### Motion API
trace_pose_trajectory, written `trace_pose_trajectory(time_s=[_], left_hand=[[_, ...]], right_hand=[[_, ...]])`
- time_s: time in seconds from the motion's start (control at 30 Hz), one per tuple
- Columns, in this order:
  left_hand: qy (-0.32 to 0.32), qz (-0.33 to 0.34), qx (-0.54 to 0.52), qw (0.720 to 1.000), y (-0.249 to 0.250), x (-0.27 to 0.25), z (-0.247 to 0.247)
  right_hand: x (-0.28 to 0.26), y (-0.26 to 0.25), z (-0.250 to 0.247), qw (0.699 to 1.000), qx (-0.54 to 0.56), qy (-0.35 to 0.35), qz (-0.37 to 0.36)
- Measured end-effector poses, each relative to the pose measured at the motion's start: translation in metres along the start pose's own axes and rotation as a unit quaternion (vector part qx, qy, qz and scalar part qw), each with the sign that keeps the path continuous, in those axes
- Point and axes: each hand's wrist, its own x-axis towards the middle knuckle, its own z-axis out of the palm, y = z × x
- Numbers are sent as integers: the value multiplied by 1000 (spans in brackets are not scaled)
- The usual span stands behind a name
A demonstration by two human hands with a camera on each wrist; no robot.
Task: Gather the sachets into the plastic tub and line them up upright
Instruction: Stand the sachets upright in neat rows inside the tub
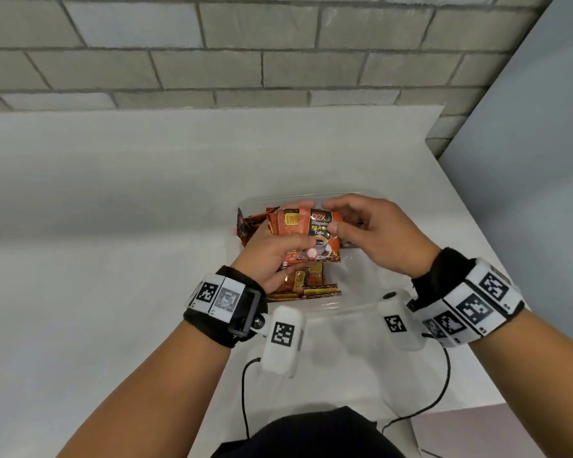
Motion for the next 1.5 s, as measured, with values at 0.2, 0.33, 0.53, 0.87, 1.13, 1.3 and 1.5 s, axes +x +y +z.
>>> trace_pose_trajectory(time_s=[0.2, 0.33, 0.53, 0.87, 1.13, 1.3, 1.5], left_hand=[[-14, -10, 9, 1000, 6, 2, -6], [-9, 1, 13, 1000, 3, 4, -1], [95, 32, -12, 995, 5, 0, -3], [124, 46, -50, 990, 1, -3, -24], [123, 27, -49, 991, 5, -1, -24], [127, 24, -43, 991, 5, 1, -24], [124, 27, -44, 991, 5, 0, -24]], right_hand=[[4, -14, -8, 999, -17, -25, 12], [9, -17, -20, 997, -28, -69, 12], [20, -3, -44, 987, -137, -84, 20], [44, 35, -41, 906, -377, -167, 92], [61, 29, -37, 873, -428, -200, 125], [69, 28, -31, 851, -468, -210, 114], [69, 32, -25, 831, -493, -222, 133]])
